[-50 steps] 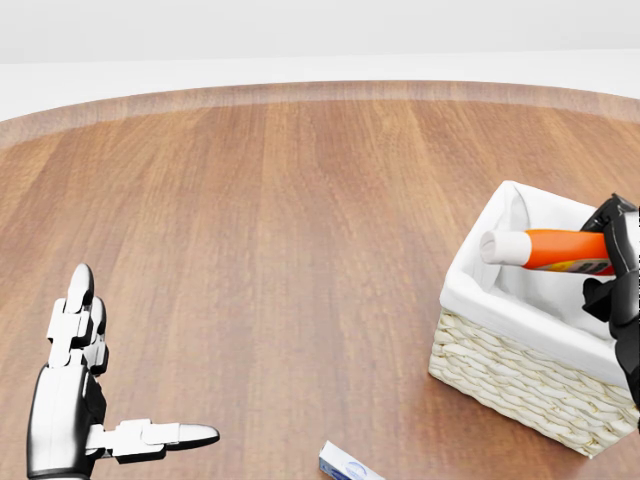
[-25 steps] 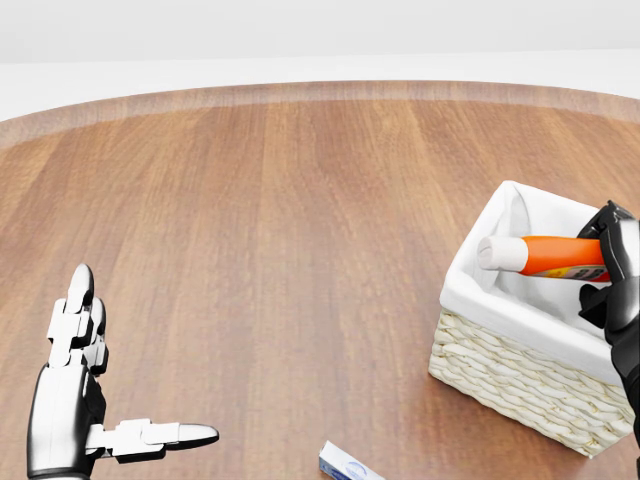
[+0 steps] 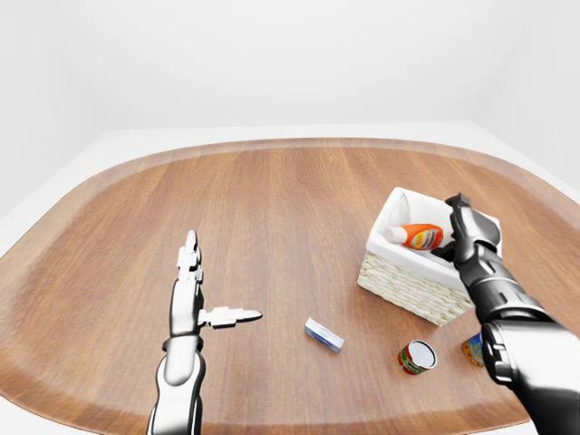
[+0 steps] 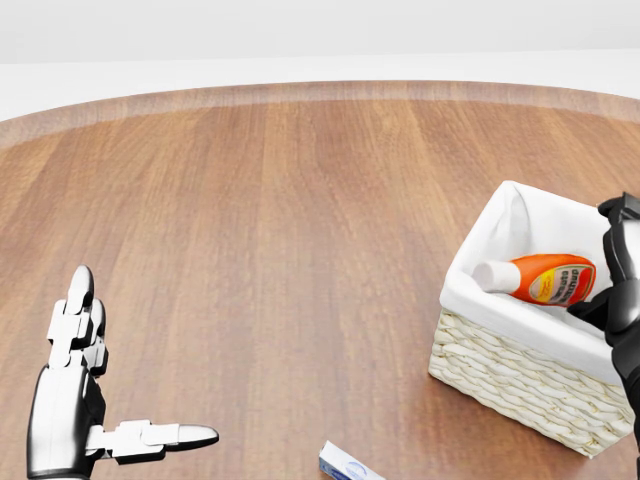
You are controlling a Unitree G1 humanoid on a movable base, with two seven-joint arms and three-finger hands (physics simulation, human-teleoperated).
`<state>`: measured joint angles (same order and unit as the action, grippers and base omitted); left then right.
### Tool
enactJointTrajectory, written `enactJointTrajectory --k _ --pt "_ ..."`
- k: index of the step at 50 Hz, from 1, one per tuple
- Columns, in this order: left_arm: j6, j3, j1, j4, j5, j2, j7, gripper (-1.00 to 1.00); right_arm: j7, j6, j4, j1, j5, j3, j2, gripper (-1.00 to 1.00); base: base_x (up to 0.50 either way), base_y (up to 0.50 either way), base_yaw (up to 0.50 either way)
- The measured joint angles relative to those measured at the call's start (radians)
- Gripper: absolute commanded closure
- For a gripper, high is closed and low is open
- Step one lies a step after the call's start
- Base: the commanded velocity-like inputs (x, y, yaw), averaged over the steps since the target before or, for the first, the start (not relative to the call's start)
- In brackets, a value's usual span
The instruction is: Pick up the ketchup, and put it in the basket.
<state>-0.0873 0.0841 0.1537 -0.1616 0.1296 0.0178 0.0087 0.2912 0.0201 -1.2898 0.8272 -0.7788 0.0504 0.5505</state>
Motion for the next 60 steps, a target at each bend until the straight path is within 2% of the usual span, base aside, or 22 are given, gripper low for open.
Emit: enactJointTrajectory --k 21,34,37,42,51,60 --pt "0.000 -0.001 0.003 0.001 0.003 0.000 0.000 -1.00 0.087 -0.022 0.052 0.039 0.009 0.027 0.035 -1.00 0.00 0.00 0.00" --pt "0.000 -0.001 0.003 0.003 0.004 0.000 -0.001 -1.00 0.076 -0.009 0.151 0.041 0.019 0.049 0.057 -1.00 0.00 0.00 0.00" --pt "0.000 -0.002 0.003 0.004 0.005 0.000 -0.001 -1.00 0.049 0.010 0.222 0.027 0.024 0.061 0.057 -1.00 0.00 0.00 0.00" --pt "0.000 -0.002 0.003 0.003 0.005 -0.001 -0.001 -1.00 -0.023 0.067 0.401 -0.018 0.026 0.088 0.048 -1.00 0.00 0.00 0.00" --pt "0.000 -0.001 0.003 0.003 0.003 0.000 -0.002 -1.00 -0.206 0.067 0.827 -0.140 0.007 0.154 0.014 -1.00 0.00 0.00 0.00" --pt "0.000 0.000 0.002 0.007 0.002 0.000 -0.003 -1.00 -0.402 0.067 1.326 -0.274 -0.029 0.204 -0.063 -1.00 0.00 0.00 0.00"
